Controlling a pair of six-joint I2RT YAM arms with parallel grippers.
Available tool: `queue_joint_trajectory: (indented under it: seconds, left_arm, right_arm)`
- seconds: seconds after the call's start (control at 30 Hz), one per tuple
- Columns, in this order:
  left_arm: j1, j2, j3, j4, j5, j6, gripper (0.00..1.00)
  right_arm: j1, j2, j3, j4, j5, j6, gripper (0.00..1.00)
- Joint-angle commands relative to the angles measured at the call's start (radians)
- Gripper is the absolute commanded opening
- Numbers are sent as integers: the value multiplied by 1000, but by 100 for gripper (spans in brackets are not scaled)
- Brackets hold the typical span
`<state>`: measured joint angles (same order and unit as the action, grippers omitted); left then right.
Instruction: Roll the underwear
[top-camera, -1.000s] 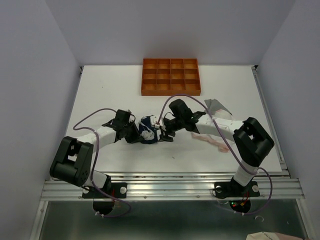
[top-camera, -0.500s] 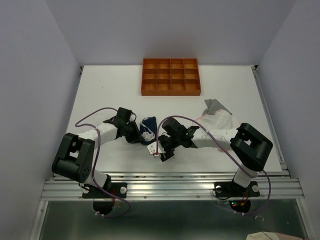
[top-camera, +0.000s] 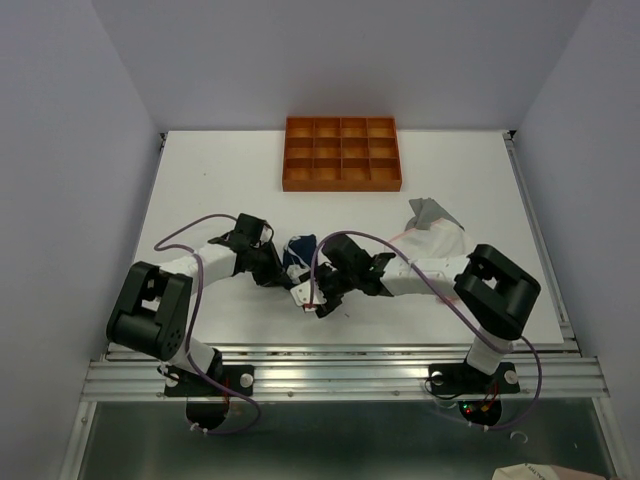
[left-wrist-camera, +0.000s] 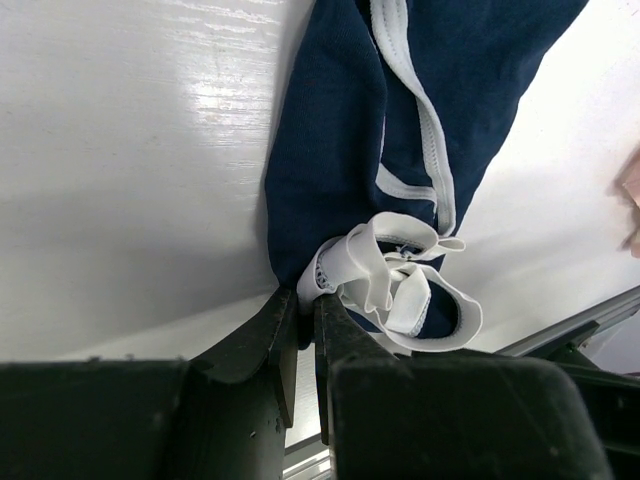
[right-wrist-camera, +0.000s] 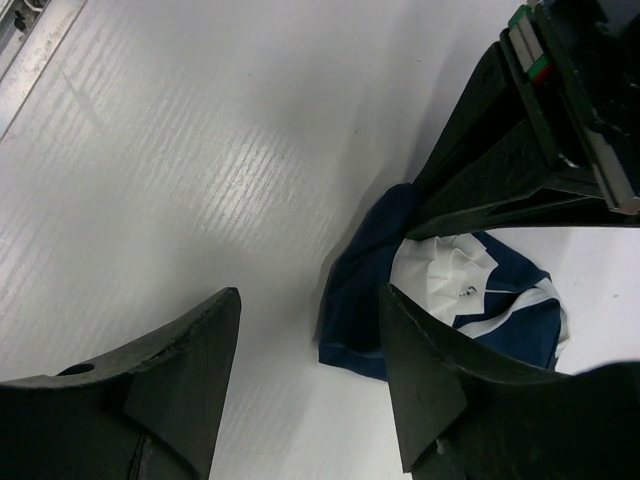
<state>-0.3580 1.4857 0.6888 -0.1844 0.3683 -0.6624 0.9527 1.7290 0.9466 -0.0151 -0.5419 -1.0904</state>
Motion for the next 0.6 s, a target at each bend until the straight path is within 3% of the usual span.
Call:
queue_joint_trajectory:
  seconds: [0.0,0.57]
  left_arm:
    - [1,13,26,-35,24,27,0]
    - [2,41,31,-52,32,84,0]
  right_arm:
    - [12,32,14,46,19,-39,63]
    - [12,83,-31,195,160,-17,56]
